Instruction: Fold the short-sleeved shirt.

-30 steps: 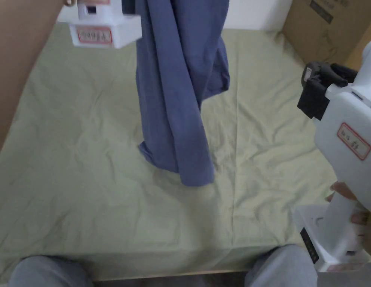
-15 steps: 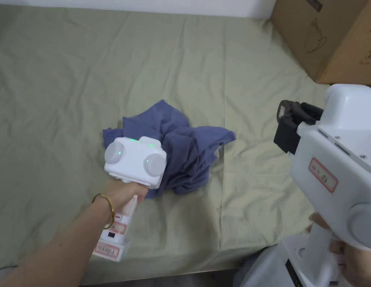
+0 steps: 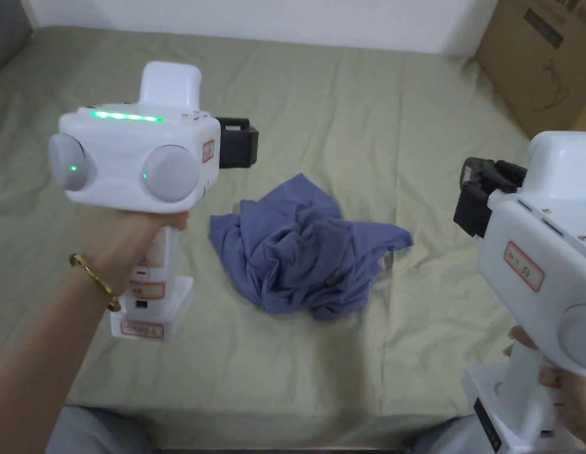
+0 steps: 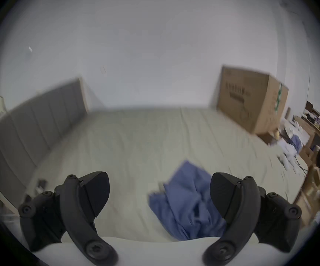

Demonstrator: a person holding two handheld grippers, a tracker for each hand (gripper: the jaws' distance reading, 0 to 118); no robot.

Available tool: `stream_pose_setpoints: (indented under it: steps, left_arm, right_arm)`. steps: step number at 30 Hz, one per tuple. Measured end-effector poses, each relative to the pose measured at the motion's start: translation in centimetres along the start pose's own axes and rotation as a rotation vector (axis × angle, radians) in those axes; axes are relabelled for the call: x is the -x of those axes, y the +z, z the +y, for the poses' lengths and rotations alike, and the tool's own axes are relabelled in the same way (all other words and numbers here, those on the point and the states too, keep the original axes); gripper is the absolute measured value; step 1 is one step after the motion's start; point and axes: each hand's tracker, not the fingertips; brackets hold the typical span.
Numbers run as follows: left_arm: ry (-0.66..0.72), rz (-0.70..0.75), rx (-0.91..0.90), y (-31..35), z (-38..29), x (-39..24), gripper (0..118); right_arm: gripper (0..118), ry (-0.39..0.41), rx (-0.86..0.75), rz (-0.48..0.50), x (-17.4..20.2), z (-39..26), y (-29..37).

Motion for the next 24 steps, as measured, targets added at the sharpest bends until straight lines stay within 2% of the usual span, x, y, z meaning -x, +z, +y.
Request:
stream_pose_setpoints:
  steps: [3,8,10,11,12,14,15,20,24]
  left_arm:
    - [0.007,0.059,-0.146,2.7,0.8,1.2,107]
    - [-0.023,0.061,-0.195,5.0,-1.2,0.9,103]
    - [-0.026,0.073,-0.204,4.9,-3.0,0.4,81]
    - [-0.023,0.088,-0.202,4.8,-3.9,0.2,74]
    - [-0.008,0.110,-0.192,4.5,-4.7,0.1,74]
    - [0.048,0.102,-0.152,3.8,-6.1,0.3,23]
    - [0.069,0.091,-0.141,3.7,-6.8,0.4,2]
    - [-0.010,0.056,-0.152,4.1,-8.1,-0.9,0]
    - [0.055,0.007,-0.092,3.4,-7.4,-0.9,0]
  right_arm:
    - [0,-0.017,-0.044,0.002,0.4,0.8,0.0]
    - [0,-0.039,-0.072,-0.001,0.9,0.8,-0.4]
    - [0,-0.045,-0.078,-0.007,1.1,0.2,-0.4]
    - [0,-0.054,-0.082,-0.009,1.2,-0.1,-0.3]
    - [0,-0.068,-0.086,-0.006,1.2,-0.4,-0.2]
    - [0,-0.082,-0.090,-0.001,1.2,-1.0,0.1]
    - [0,-0.080,-0.091,0.000,1.3,-1.3,0.2]
    - [0,-0.038,-0.068,0.007,1.6,-2.1,-0.1]
    - [0,-0.053,-0.050,0.013,1.4,-2.4,-0.6]
